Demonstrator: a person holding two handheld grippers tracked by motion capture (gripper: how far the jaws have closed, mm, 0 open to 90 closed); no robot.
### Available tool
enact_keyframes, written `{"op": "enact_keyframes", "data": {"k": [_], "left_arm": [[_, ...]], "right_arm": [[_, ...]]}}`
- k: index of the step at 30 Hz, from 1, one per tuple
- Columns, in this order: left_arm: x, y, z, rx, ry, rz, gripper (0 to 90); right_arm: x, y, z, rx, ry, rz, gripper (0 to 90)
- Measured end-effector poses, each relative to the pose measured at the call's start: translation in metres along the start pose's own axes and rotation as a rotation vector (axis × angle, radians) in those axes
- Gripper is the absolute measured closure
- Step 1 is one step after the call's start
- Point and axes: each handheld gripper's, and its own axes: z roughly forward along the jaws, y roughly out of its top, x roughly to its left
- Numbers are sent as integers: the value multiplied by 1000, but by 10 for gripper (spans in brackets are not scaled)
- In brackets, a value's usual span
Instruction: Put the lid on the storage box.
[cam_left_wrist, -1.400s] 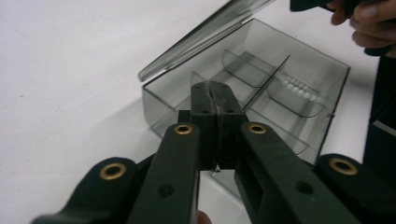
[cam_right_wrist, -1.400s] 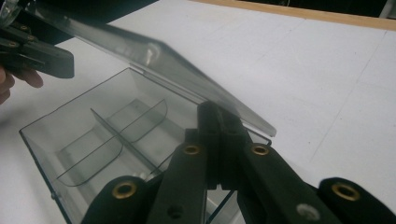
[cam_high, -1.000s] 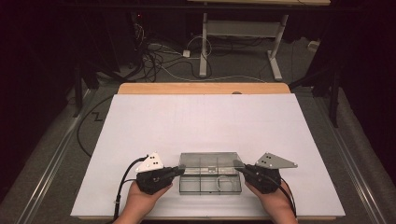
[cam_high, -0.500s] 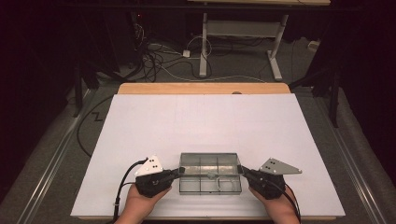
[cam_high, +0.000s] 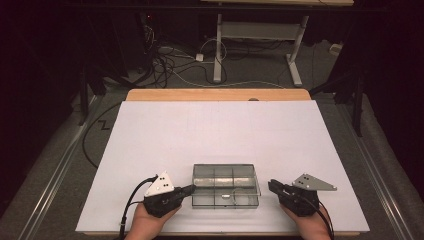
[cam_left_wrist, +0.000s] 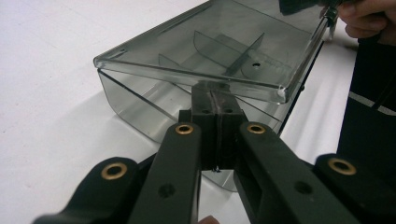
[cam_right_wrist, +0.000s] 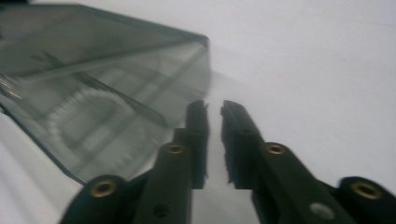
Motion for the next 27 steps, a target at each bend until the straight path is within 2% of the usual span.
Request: {"op": "enact_keyframes", "data": {"k": [2, 6, 8, 11, 12, 15, 19, 22, 27], "left_arm": [[0, -2, 0, 3, 1, -4, 878], [1, -4, -2, 6, 10, -7, 878], [2, -5, -3, 12, 15, -7, 878], [2, -8, -3, 30, 11, -20, 878], [2, -9, -3, 35, 14, -20, 878], [2, -13, 0, 51, 16, -25, 878], [2, -17, 3, 76, 25, -21, 878], [5, -19, 1, 67, 24, -42, 877], [14, -19, -2, 57, 65, -46, 875]], "right_arm": [[-5, -5, -1, 20, -35, -16, 663], [-9, -10, 2, 74, -54, -24, 376], [-10, -10, 5, 85, -60, -28, 228], [-12, -7, 8, 85, -84, 0, 35], [-12, -6, 9, 91, -92, 9, 9], [-14, -4, 10, 87, -107, 14, 9], [-17, -2, 10, 78, -104, 25, 9], [-17, 0, 11, 64, -88, 26, 9], [-16, 3, 9, 36, -85, 16, 9]]}}
